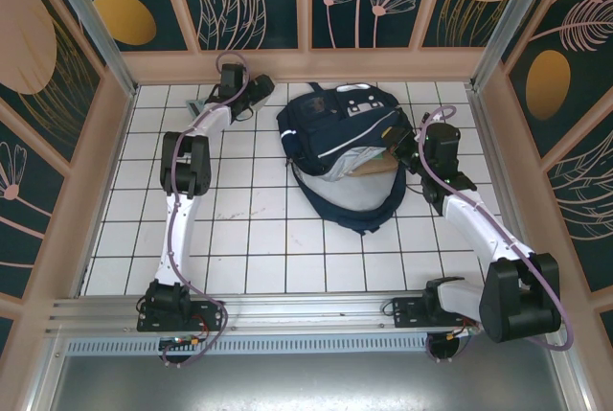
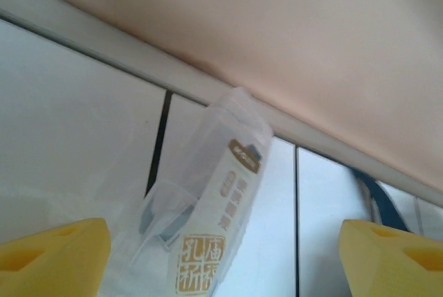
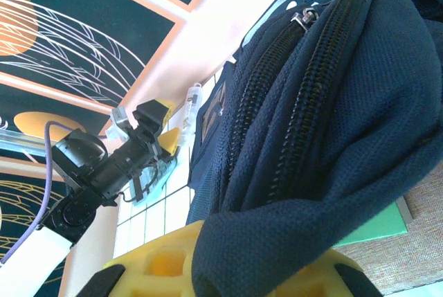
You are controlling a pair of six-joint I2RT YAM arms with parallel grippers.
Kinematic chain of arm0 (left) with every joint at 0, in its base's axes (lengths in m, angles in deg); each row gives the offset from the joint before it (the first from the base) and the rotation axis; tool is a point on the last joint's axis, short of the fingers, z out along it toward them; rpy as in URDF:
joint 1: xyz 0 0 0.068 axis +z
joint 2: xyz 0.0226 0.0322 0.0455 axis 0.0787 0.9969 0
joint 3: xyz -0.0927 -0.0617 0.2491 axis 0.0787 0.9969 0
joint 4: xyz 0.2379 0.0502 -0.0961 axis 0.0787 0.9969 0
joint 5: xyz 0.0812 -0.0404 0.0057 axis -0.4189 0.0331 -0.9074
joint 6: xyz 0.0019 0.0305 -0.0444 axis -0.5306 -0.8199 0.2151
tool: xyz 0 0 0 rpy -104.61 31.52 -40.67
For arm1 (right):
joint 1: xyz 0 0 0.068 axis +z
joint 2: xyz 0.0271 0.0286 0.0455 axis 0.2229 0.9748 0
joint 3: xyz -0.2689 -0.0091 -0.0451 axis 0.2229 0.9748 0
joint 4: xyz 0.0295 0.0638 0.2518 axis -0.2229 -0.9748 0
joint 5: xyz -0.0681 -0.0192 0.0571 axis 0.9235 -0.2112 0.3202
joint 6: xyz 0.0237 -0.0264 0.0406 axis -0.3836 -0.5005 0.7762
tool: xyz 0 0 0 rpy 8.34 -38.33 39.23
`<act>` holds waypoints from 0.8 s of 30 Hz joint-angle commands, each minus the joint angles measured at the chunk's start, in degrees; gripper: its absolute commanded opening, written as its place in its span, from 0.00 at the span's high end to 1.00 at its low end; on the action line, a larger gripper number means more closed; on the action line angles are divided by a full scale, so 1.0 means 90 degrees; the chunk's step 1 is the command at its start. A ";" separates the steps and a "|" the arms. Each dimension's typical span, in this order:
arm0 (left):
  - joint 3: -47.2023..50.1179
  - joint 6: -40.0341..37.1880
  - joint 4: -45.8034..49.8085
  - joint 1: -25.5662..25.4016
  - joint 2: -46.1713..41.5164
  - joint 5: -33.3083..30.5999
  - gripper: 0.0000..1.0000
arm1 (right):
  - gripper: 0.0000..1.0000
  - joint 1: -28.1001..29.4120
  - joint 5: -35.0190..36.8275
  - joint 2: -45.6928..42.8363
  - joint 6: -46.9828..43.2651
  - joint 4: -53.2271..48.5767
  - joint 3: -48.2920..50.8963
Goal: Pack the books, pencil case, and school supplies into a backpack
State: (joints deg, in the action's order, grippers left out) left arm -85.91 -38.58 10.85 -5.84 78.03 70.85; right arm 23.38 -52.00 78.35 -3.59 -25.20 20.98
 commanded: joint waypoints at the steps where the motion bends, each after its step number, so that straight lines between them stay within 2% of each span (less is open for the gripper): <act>1: 0.0973 -0.0123 0.0139 -0.0066 -0.0881 -0.0121 0.14 | 1.00 0.0081 -0.0365 -0.0289 -0.0038 0.0788 0.0051; 5: 0.0390 -0.0895 0.1092 -0.0160 -0.0666 -0.1017 0.15 | 1.00 0.0082 -0.0407 -0.0272 -0.0031 0.0852 0.0061; 11: -0.0049 -0.1877 0.1712 -0.0560 -0.0409 -0.2142 0.14 | 1.00 0.0082 -0.0433 -0.0196 0.0000 0.0908 0.0077; 15: -0.0547 -0.1800 0.2089 -0.0644 -0.0090 -0.2356 0.14 | 1.00 0.0076 -0.0436 -0.0162 0.0003 0.0921 0.0090; 24: -0.0784 -0.1708 0.1888 -0.0637 0.0031 -0.2902 0.09 | 1.00 0.0073 -0.0436 -0.0151 0.0004 0.0930 0.0092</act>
State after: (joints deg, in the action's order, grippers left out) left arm -91.01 -53.18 27.00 -12.07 77.38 48.16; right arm 23.38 -52.66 78.24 -3.34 -23.52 22.02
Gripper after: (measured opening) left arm 0.911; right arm 0.124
